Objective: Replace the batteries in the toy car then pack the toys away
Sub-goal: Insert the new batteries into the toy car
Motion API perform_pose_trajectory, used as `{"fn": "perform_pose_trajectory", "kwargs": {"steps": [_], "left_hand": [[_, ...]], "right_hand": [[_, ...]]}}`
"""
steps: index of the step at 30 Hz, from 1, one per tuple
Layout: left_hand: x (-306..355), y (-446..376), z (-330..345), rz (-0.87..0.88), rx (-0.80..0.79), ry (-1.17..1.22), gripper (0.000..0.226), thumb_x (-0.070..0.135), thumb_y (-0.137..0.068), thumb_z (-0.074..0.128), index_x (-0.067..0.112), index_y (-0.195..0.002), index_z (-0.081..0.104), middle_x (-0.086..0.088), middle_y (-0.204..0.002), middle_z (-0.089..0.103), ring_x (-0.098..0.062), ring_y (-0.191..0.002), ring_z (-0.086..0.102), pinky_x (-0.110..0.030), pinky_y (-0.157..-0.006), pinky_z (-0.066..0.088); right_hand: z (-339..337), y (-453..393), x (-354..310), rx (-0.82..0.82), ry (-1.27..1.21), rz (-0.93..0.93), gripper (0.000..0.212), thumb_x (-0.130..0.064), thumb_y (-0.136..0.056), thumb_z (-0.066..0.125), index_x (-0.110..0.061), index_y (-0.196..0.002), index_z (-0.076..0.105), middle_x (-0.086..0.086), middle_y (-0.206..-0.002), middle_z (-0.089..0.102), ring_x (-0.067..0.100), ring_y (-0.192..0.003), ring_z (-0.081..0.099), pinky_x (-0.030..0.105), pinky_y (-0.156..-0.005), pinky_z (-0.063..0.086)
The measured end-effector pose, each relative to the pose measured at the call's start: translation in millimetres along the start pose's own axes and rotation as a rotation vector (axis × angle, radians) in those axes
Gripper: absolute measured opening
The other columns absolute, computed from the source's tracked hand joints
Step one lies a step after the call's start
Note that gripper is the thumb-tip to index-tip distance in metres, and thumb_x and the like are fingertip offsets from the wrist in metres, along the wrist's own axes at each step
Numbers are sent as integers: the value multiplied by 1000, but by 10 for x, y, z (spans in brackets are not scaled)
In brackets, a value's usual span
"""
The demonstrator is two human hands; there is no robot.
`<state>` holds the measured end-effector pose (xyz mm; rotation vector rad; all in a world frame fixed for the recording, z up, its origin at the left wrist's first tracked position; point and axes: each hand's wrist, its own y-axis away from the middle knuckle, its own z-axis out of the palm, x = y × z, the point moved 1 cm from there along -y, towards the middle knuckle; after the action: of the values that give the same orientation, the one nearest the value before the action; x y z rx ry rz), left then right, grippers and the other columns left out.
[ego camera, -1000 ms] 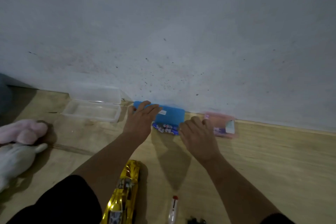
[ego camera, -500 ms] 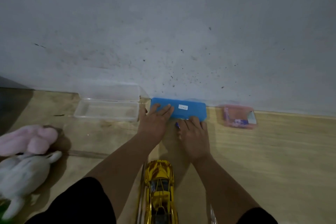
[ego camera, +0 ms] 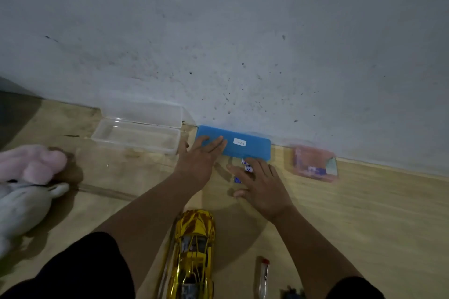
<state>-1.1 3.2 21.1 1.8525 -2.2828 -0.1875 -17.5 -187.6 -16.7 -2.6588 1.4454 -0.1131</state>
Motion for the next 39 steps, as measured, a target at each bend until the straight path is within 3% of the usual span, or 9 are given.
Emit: {"fn": "perform_pose_trajectory", "kwargs": {"steps": [5, 8, 15, 19, 23, 27, 30, 35, 39], "left_hand": [[26, -13, 10, -38, -25, 15, 67, 12, -99, 34, 36, -150, -2, 22, -157, -4, -15, -145, 3, -53, -110, 18], [46, -12, 1, -53, -34, -5, 69, 11, -98, 36, 35, -150, -2, 21, -158, -4, -16, -145, 2, -52, -110, 18], [87, -2, -56, -72, -74, -66, 75, 8, -95, 39, 32, -150, -6, 18, -158, -6, -17, -145, 1, -49, -108, 18], [73, -13, -39, -74, -98, -102, 76, 10, -96, 41, 32, -150, -8, 18, -158, -7, -18, -145, 1, -49, -109, 19], [46, -41, -1, -81, -101, -116, 72, 15, -99, 39, 34, -149, -9, 18, -158, -7, -17, -145, 0, -49, -110, 18], [56, -44, 10, -78, -106, -140, 71, 18, -99, 39, 33, -149, -10, 17, -158, -8, -17, -145, 0, -50, -111, 19], [62, -43, -10, -68, -93, -144, 67, 20, -100, 37, 32, -150, -7, 16, -159, -4, -18, -146, 1, -51, -110, 19], [107, 83, -105, -67, -19, -149, 64, 32, -102, 31, 32, -149, -11, 9, -160, -12, -23, -147, -9, -56, -111, 14], [104, 406, -288, -80, -27, -113, 65, 42, -99, 32, 34, -149, -8, 8, -159, -14, -20, -147, -9, -54, -111, 11]], "right_hand": [[60, -32, 23, 5, -49, -52, 54, -60, -92, 22, -33, -136, 39, 6, -104, 56, 20, -92, 46, 33, -73, 48], [76, -40, 27, 36, -92, -74, 50, -49, -88, 43, -34, -135, 36, 3, -93, 53, 19, -81, 49, 32, -65, 47], [66, -97, 57, 32, -150, -164, 51, -44, -83, 47, -35, -133, 38, 1, -79, 49, 17, -69, 48, 25, -57, 38], [93, -90, 48, 39, -144, -181, 61, -36, -75, 72, -28, -129, 44, 3, -77, 51, 18, -65, 52, 23, -52, 34], [69, -89, 36, 14, -129, -117, 36, -33, -84, 42, -21, -113, 60, 4, -77, 55, 18, -65, 56, 25, -49, 43], [28, -59, 17, -92, -225, -133, 25, -21, -88, 53, -9, -110, 55, 12, -91, 55, 25, -77, 57, 33, -54, 46], [-74, -81, 30, -148, -392, 2, 23, -25, -96, 43, -10, -112, 49, 9, -105, 52, 24, -87, 57, 38, -69, 52], [-231, -17, -39, -104, -284, -42, 26, -28, -90, 57, -9, -107, 56, 10, -91, 59, 22, -68, 61, 32, -52, 51], [-528, 157, -174, -72, -211, 35, 48, -37, -65, 82, -19, -106, 64, 2, -68, 59, 14, -39, 54, 20, -34, 39]]}}
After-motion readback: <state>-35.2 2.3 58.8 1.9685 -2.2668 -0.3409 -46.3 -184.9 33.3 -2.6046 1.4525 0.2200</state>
